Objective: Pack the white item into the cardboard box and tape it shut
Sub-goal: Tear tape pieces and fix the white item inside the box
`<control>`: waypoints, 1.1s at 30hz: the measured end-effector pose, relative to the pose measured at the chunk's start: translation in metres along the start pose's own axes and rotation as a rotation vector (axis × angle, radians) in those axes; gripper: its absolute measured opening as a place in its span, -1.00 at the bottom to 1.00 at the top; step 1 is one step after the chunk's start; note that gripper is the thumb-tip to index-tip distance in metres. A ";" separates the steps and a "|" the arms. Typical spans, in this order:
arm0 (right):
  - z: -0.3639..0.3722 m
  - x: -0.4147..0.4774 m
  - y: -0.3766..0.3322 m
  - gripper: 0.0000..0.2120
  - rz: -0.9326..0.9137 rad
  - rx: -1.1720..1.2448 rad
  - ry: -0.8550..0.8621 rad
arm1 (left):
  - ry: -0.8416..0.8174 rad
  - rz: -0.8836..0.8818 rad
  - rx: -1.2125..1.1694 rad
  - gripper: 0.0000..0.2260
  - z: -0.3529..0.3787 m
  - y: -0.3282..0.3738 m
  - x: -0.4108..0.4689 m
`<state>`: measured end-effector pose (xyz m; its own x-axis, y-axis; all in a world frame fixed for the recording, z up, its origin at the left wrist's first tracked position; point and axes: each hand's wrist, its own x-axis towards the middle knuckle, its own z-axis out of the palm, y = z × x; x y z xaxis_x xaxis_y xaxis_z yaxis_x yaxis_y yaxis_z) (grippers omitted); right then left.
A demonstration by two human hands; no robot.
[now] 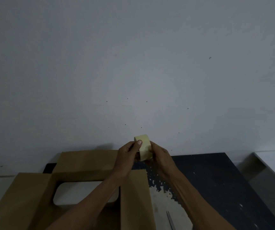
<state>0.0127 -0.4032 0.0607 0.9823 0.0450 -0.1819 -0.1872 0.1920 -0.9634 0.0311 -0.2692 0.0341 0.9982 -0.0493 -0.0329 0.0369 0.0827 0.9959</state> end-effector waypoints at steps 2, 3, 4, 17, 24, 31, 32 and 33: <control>0.000 -0.001 -0.001 -0.59 -0.006 -0.017 -0.013 | 0.004 -0.006 0.000 -0.78 0.000 0.000 0.000; 0.000 -0.002 -0.002 -0.59 -0.011 -0.021 -0.021 | 0.004 -0.008 -0.002 -0.78 0.000 0.000 0.000; 0.000 -0.003 -0.002 -0.59 -0.013 -0.019 -0.024 | 0.005 -0.010 -0.005 -0.77 0.000 0.000 0.000; -0.002 0.001 -0.002 -0.63 0.045 0.007 0.012 | -0.006 0.005 -0.032 -0.78 0.000 0.001 0.001; -0.003 0.000 -0.005 -0.67 0.035 0.027 0.014 | -0.002 0.005 -0.034 -0.84 0.003 0.004 0.001; -0.004 -0.001 0.000 -0.60 0.033 0.029 0.019 | 0.000 -0.008 -0.030 -0.81 0.004 0.000 0.000; -0.004 -0.001 0.000 -0.61 0.040 0.030 0.010 | 0.001 -0.011 -0.032 -0.80 0.003 -0.001 0.000; -0.004 -0.001 0.000 -0.63 0.046 0.028 0.004 | 0.003 -0.014 -0.035 -0.80 0.003 -0.001 0.000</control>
<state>0.0121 -0.4076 0.0600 0.9726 0.0510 -0.2267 -0.2323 0.2175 -0.9480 0.0306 -0.2722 0.0334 0.9977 -0.0480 -0.0474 0.0527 0.1164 0.9918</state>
